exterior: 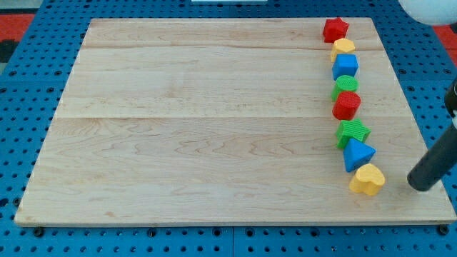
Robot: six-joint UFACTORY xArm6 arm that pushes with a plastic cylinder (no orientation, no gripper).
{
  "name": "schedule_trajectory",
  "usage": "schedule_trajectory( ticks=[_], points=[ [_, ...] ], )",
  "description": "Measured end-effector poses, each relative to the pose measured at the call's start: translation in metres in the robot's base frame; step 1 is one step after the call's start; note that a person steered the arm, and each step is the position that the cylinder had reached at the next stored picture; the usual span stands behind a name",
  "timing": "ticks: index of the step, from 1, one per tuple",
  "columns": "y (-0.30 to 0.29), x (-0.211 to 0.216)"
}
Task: Move the yellow heart diagonally bottom left to the blue triangle
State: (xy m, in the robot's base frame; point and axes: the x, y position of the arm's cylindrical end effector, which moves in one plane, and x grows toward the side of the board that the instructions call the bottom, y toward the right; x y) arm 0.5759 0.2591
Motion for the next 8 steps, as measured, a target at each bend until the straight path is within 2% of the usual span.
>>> schedule_trajectory(
  ticks=[2,4,6,8],
  points=[
    [-0.067,-0.039],
    [-0.015,-0.009],
    [-0.096,0.008],
    [-0.055,0.019]
  ],
)
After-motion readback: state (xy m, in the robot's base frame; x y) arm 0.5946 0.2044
